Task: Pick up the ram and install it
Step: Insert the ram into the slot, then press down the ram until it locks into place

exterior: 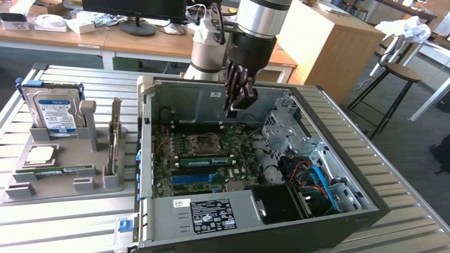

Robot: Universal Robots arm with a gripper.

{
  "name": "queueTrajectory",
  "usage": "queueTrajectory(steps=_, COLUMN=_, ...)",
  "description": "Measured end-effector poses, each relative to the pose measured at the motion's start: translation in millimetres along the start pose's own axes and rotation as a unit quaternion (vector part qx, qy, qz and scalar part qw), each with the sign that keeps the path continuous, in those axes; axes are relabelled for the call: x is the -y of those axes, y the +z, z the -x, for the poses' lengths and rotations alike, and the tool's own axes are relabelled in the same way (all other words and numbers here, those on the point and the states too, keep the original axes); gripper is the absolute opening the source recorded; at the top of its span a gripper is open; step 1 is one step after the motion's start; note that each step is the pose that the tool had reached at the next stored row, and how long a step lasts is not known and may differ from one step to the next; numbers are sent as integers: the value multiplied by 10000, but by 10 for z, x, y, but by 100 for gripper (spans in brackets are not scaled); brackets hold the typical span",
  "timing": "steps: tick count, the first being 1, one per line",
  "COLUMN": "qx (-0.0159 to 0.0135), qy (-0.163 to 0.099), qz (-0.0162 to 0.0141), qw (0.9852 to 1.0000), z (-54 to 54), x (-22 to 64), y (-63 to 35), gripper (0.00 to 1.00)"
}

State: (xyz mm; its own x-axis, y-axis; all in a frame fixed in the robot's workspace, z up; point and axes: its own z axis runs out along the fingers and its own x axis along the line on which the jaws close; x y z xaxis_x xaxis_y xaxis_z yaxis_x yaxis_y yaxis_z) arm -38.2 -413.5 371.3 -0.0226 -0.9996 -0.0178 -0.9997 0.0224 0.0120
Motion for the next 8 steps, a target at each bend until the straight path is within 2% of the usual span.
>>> queueTrajectory(steps=8, qx=0, qy=0, qz=0, qw=10000, z=0, x=0, y=-4, gripper=31)
